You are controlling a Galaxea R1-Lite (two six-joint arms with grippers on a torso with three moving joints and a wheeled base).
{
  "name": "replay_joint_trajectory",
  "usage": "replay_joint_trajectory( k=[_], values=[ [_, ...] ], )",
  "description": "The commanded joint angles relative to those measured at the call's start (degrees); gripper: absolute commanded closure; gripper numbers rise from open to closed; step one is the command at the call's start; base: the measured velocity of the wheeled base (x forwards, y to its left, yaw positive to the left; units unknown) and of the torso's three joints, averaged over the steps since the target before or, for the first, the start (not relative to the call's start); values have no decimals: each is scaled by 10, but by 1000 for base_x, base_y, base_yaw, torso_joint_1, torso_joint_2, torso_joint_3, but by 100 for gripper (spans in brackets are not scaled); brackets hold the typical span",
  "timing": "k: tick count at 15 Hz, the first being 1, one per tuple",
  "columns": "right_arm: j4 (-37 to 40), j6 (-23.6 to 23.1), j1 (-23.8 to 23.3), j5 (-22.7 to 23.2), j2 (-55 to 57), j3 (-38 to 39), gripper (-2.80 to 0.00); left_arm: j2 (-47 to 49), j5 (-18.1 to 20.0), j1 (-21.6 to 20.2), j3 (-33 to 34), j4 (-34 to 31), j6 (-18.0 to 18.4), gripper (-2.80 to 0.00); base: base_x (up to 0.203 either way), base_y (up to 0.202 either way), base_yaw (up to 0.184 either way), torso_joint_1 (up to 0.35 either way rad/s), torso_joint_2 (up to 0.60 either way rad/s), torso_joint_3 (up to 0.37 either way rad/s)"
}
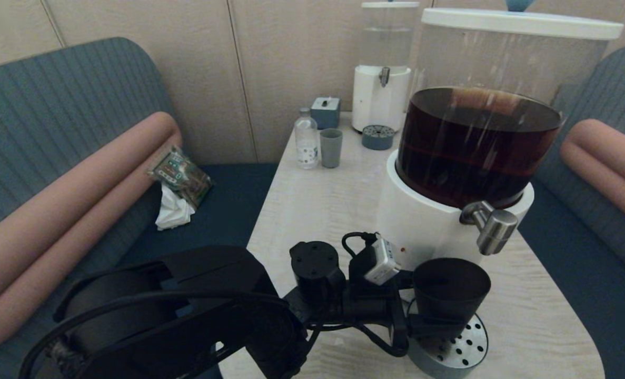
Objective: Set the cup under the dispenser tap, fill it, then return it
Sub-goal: Place it under the water dispenser
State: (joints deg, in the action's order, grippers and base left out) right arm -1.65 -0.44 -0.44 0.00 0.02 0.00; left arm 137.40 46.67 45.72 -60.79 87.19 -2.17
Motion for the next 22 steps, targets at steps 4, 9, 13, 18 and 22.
replay_joint_trajectory(
  k=[4,9,13,18,22],
  values=[
    [0,-1,0,0,0,5,0,8,3,1,-5,5,0,0,0,0,0,0,0,0],
    [0,0,0,0,0,5,0,22,3,0,-25,4,0,0,0,0,0,0,0,0],
    [0,0,0,0,0,5,0,26,3,0,-29,5,0,0,0,0,0,0,0,0],
    [0,0,0,0,0,5,0,25,1,0,-30,5,0,0,0,0,0,0,0,0],
    [0,0,0,0,0,5,0,26,-5,0,-29,5,0,0,0,0,0,0,0,0]
  ],
)
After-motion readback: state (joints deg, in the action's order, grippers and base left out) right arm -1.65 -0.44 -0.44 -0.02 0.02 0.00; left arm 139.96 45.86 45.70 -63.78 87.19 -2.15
